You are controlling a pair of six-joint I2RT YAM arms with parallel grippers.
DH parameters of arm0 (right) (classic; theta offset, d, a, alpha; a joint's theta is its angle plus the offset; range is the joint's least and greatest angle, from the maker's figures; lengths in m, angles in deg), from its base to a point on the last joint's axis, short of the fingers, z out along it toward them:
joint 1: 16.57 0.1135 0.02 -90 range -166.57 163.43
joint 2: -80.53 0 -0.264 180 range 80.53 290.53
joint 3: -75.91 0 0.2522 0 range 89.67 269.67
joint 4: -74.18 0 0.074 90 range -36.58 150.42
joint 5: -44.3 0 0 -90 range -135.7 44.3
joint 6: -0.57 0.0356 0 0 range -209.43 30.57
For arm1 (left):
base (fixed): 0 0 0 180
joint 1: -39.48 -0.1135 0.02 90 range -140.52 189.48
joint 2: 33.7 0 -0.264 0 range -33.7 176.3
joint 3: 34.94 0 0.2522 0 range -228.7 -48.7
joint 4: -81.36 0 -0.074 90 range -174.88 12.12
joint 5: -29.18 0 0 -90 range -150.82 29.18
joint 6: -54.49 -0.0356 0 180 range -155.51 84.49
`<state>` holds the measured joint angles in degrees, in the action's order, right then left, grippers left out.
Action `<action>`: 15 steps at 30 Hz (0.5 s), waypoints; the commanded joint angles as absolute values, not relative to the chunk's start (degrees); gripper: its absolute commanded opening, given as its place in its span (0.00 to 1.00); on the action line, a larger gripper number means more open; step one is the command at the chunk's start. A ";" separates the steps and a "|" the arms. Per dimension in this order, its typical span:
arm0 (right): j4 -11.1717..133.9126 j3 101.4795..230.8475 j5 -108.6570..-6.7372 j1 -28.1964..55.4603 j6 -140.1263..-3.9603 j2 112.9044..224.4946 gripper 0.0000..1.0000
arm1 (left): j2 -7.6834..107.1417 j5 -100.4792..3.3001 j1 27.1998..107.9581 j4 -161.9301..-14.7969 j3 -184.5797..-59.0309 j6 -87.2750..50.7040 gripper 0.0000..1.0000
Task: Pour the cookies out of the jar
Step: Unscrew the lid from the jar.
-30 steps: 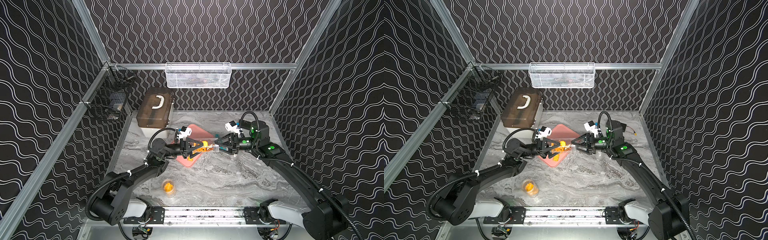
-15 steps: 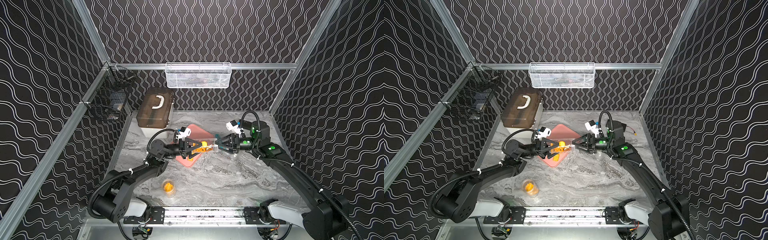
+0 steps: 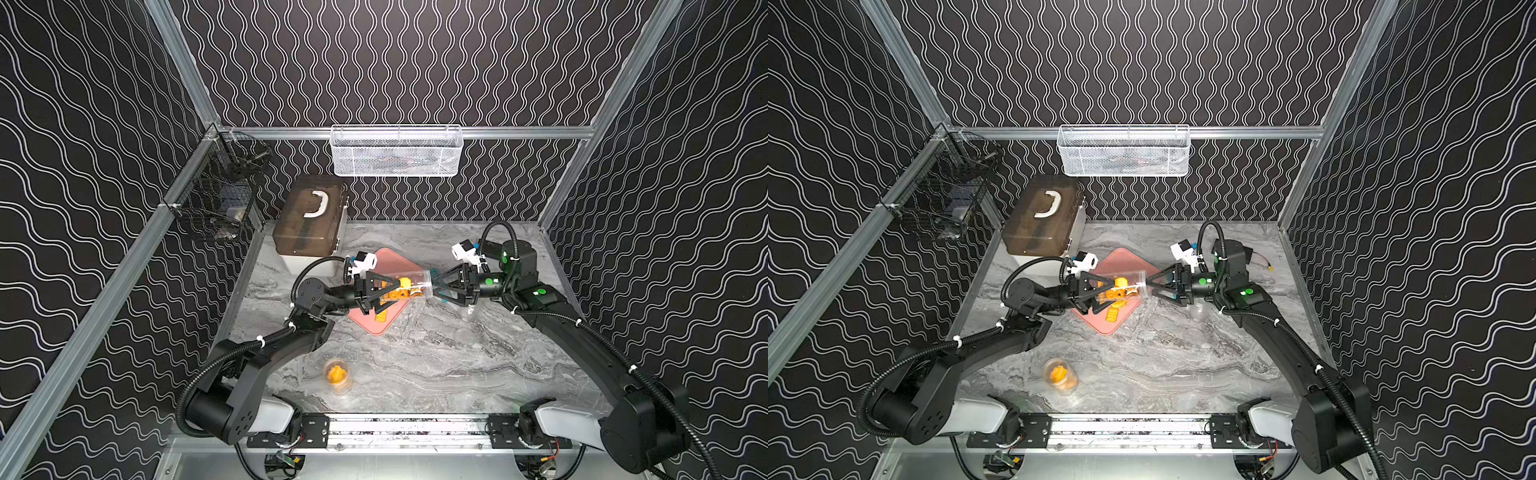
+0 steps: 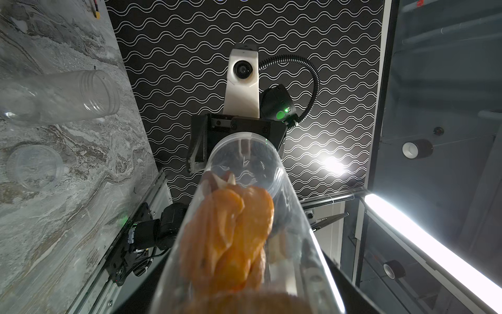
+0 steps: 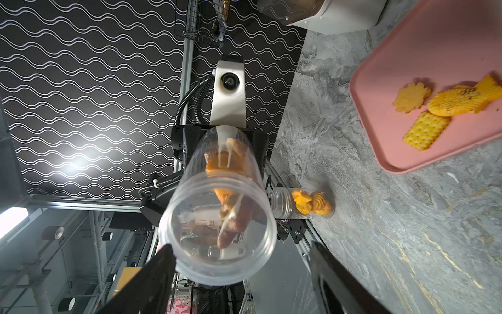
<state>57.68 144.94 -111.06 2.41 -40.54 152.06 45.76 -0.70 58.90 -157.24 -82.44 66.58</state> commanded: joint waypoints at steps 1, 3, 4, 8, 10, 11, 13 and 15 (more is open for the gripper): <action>59.99 145.87 -112.61 2.63 -39.18 152.17 0.82 | 45.92 -0.61 58.90 -160.88 -83.07 68.07 0.53; 60.32 146.34 -112.67 2.77 -38.74 152.45 0.83 | 45.78 -0.55 58.88 -160.56 -83.15 67.91 0.53; 60.29 146.69 -112.67 2.86 -38.73 152.57 0.83 | 45.76 -0.61 58.90 -160.53 -83.16 67.83 0.53; 60.96 147.15 -112.18 2.90 -37.92 151.90 0.83 | 45.93 -0.58 58.90 -160.71 -83.07 67.94 0.53; 61.61 147.22 -112.26 3.09 -36.88 151.88 0.82 | 46.20 -0.61 58.90 -160.98 -83.06 68.10 0.53; 61.44 147.39 -112.30 3.27 -36.83 151.98 0.82 | 46.33 -0.61 58.89 -161.18 -83.15 68.17 0.53; 60.40 147.83 -112.09 3.78 -37.58 152.03 0.81 | 46.62 -0.53 58.85 -161.67 -83.41 68.51 0.53; 59.73 148.07 -111.95 4.08 -38.01 152.10 0.80 | 46.93 -0.48 58.90 -162.03 -83.49 68.72 0.53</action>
